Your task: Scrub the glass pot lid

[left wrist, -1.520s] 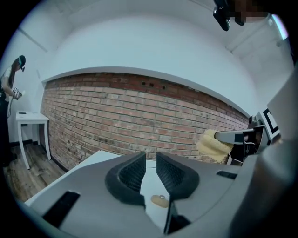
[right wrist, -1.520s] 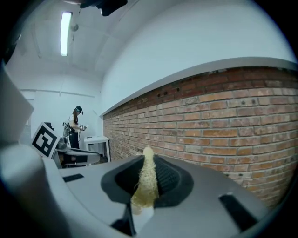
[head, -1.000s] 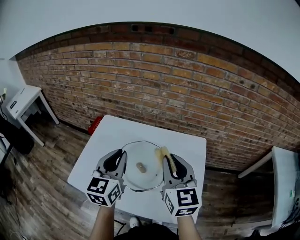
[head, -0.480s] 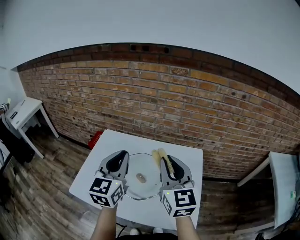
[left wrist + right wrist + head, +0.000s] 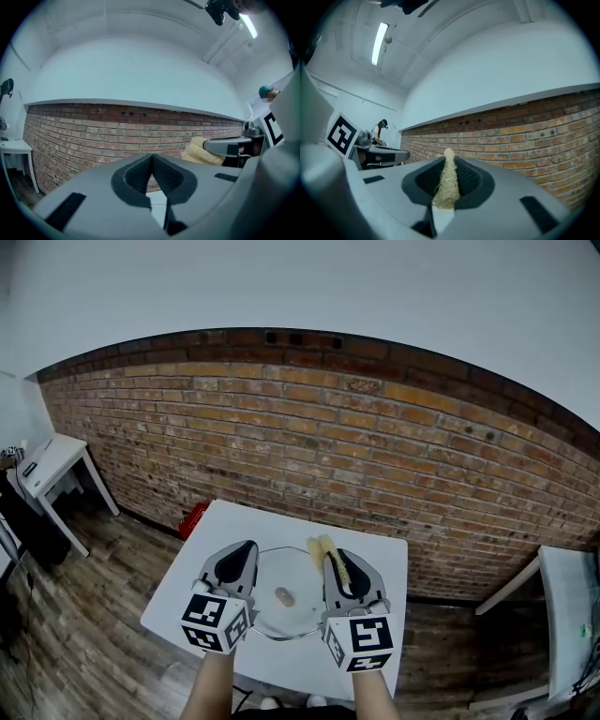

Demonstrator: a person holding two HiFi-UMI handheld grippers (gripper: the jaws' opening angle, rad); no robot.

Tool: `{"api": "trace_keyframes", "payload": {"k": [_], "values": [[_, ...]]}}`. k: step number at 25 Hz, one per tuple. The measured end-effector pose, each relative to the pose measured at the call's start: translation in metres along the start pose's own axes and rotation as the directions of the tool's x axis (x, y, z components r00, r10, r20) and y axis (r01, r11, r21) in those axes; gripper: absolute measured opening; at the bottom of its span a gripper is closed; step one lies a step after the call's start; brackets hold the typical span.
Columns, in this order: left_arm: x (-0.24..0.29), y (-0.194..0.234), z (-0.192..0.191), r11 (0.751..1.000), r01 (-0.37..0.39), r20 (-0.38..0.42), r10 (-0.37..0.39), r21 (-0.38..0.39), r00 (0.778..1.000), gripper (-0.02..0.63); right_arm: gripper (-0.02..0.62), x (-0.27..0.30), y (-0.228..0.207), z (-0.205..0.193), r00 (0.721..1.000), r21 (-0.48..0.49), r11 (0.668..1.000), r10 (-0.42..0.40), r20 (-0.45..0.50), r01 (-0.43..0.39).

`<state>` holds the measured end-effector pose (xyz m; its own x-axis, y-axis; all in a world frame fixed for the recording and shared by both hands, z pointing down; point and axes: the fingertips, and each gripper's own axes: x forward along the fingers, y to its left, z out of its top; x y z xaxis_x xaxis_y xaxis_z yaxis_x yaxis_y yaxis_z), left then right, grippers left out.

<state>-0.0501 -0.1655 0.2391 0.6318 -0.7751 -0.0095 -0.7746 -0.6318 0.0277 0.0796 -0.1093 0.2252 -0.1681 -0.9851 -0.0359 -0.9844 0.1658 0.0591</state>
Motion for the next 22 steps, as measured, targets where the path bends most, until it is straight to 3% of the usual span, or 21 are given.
{"api": "trace_keyframes", "payload": {"k": [22], "values": [[0.004,-0.008,-0.01,1.0,0.005,-0.042,-0.005,0.007,0.999,0.012,0.057,-0.005,-0.009,-0.013,0.999,-0.011,0.999,-0.033,-0.039,0.032]]}}
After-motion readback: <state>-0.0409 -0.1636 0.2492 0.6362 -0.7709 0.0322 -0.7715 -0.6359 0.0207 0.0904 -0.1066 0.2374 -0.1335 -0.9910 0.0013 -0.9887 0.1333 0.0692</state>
